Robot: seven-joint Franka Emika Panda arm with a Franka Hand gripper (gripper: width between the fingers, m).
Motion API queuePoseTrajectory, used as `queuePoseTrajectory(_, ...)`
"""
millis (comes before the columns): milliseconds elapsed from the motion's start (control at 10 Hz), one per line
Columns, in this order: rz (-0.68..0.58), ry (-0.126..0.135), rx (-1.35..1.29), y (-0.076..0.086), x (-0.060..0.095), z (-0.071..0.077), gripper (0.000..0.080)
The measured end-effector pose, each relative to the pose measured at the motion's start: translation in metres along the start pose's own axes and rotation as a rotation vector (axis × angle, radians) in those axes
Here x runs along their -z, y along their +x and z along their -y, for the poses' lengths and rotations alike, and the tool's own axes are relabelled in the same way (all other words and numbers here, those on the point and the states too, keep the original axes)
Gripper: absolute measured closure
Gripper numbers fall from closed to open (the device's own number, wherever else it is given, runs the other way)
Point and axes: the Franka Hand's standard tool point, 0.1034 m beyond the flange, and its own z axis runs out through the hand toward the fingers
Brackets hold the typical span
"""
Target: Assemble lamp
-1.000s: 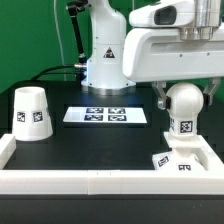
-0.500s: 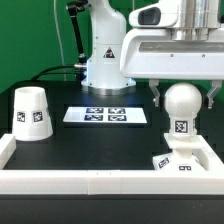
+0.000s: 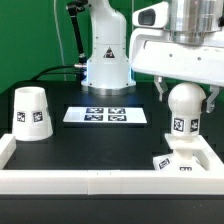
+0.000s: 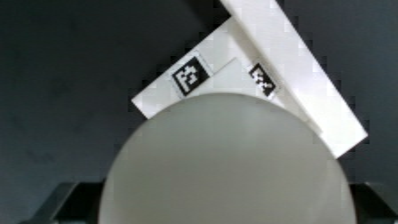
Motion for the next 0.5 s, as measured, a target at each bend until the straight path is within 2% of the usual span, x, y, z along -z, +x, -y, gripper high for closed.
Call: queuePoseTrajectory(500, 0.022, 0.028, -0.260, 0.0007, -0.0007, 0.0015, 0.0220)
